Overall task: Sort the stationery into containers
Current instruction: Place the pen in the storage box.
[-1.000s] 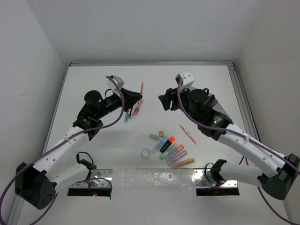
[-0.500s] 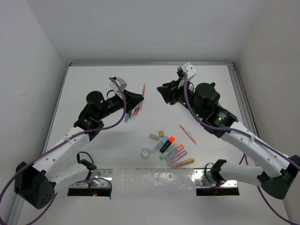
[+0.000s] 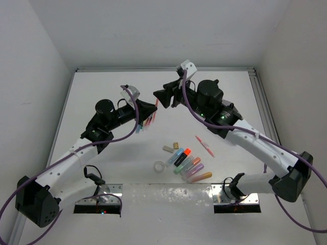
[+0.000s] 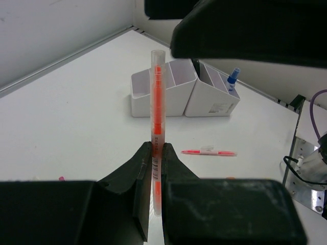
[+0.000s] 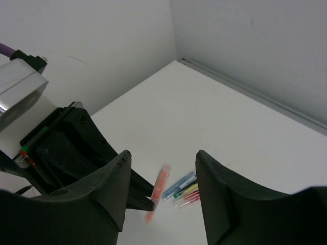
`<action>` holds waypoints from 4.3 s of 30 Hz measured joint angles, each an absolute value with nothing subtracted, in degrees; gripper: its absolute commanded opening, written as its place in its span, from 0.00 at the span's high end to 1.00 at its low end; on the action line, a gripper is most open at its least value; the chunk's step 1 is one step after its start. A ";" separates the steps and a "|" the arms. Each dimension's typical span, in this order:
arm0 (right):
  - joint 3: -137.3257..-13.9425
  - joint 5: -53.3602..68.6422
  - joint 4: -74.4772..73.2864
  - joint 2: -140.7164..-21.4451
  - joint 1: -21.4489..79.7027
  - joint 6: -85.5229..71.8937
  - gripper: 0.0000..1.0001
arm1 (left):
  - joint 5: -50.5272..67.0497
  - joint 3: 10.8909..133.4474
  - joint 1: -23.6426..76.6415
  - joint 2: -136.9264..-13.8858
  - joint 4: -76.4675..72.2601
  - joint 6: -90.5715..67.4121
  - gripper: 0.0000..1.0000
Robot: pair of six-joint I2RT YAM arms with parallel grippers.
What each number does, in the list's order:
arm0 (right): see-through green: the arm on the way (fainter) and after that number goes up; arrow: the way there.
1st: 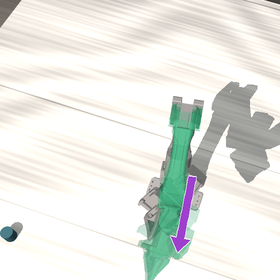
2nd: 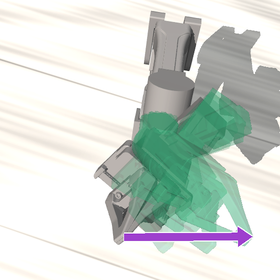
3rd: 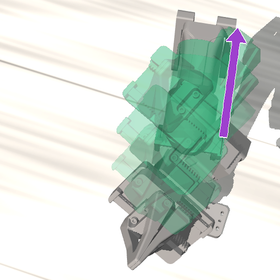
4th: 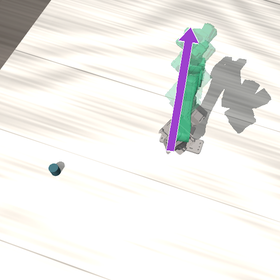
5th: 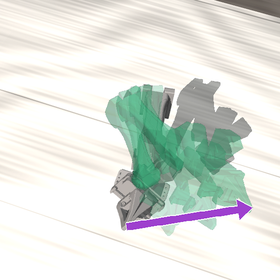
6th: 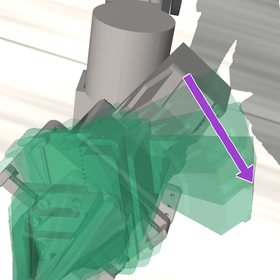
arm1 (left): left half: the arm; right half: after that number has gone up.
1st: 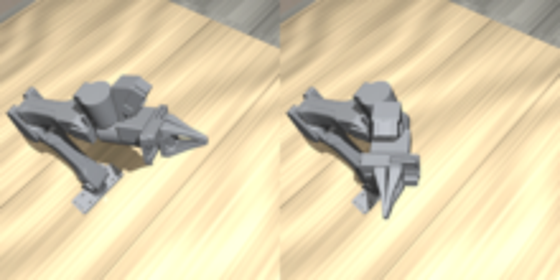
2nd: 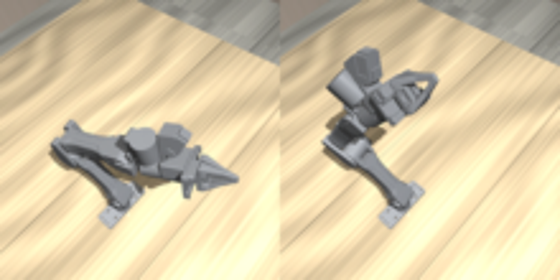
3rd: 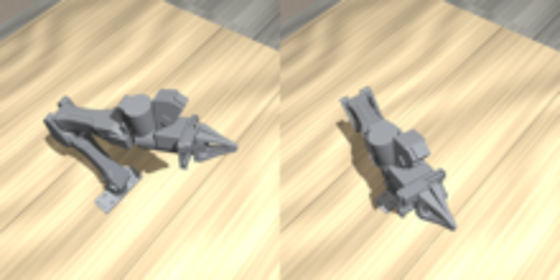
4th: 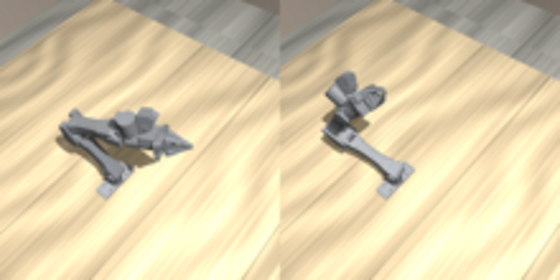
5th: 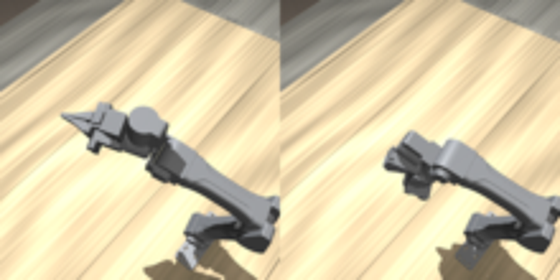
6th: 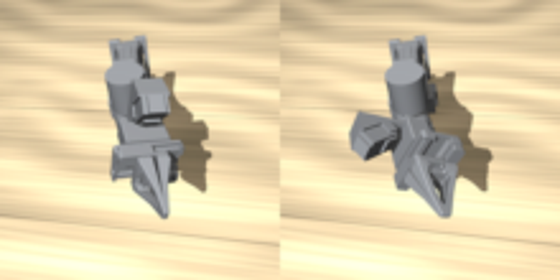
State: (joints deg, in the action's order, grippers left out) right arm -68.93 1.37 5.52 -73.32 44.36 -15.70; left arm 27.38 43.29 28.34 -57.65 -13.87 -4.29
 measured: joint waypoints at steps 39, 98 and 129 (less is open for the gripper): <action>-60.69 0.08 12.71 -76.53 44.34 -20.36 0.74 | 24.62 43.92 30.44 -61.10 -19.97 -9.50 1.00; -61.21 -26.96 5.65 -80.95 11.25 -15.20 1.00 | 15.09 38.87 20.51 -54.35 -9.41 -7.29 0.00; -55.07 -29.06 8.93 -92.71 7.33 -20.82 0.97 | 14.33 37.95 18.24 -55.55 -10.39 -5.56 0.00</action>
State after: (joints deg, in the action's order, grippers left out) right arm -55.07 -29.06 8.93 -92.71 7.33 -20.82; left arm 14.33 37.95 18.24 -55.55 -10.39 -5.56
